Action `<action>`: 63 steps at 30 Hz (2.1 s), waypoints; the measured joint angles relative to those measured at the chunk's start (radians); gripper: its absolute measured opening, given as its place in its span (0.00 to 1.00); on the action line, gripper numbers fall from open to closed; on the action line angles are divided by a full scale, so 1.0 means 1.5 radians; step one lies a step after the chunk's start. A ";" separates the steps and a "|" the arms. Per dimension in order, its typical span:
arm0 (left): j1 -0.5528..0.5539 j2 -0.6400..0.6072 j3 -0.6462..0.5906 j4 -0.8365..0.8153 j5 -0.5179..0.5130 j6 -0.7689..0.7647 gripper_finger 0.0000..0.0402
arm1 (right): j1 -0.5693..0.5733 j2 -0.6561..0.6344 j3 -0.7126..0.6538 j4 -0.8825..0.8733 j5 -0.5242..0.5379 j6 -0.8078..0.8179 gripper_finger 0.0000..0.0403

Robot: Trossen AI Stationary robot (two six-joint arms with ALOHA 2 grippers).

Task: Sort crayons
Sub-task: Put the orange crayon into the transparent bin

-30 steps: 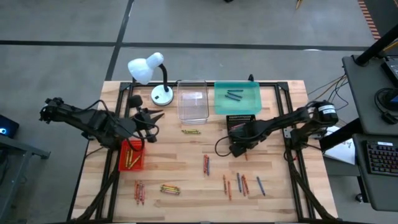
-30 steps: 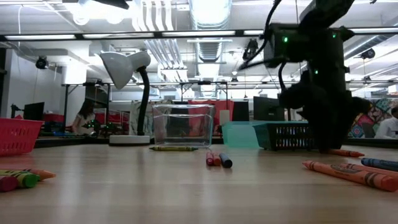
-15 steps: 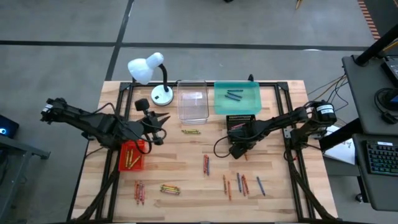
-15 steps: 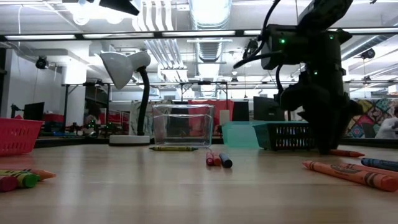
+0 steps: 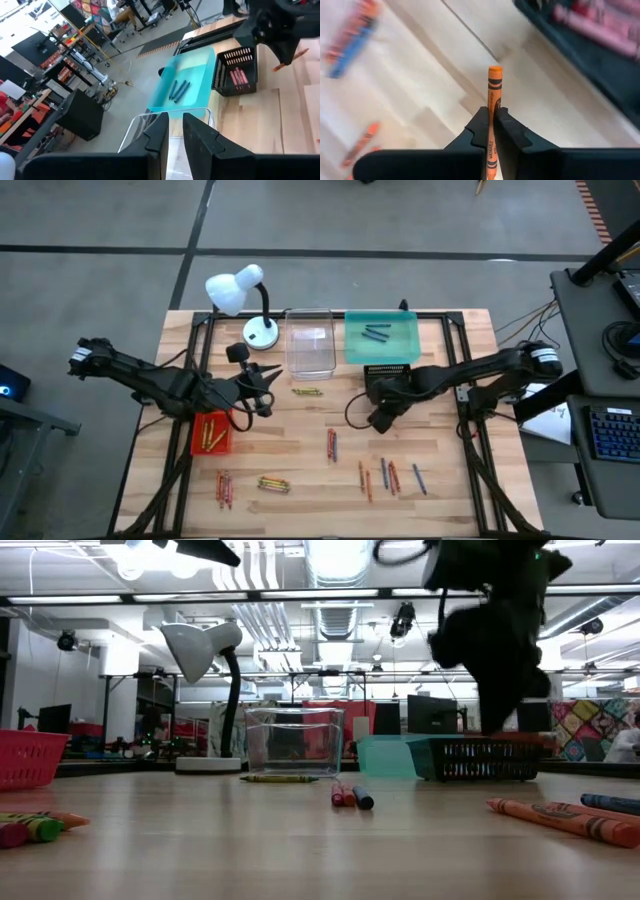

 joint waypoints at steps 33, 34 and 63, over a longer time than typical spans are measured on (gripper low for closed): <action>0.000 0.007 0.010 0.076 -0.013 -0.160 0.10 | -0.216 0.128 0.064 0.854 0.058 -0.500 0.03; 0.000 0.008 0.010 0.098 -0.020 -0.160 0.10 | -0.226 0.137 0.082 0.827 0.058 -0.500 0.03; -0.007 0.018 0.008 0.080 -0.037 -0.174 0.10 | -0.317 0.458 0.629 0.139 0.034 -0.763 0.03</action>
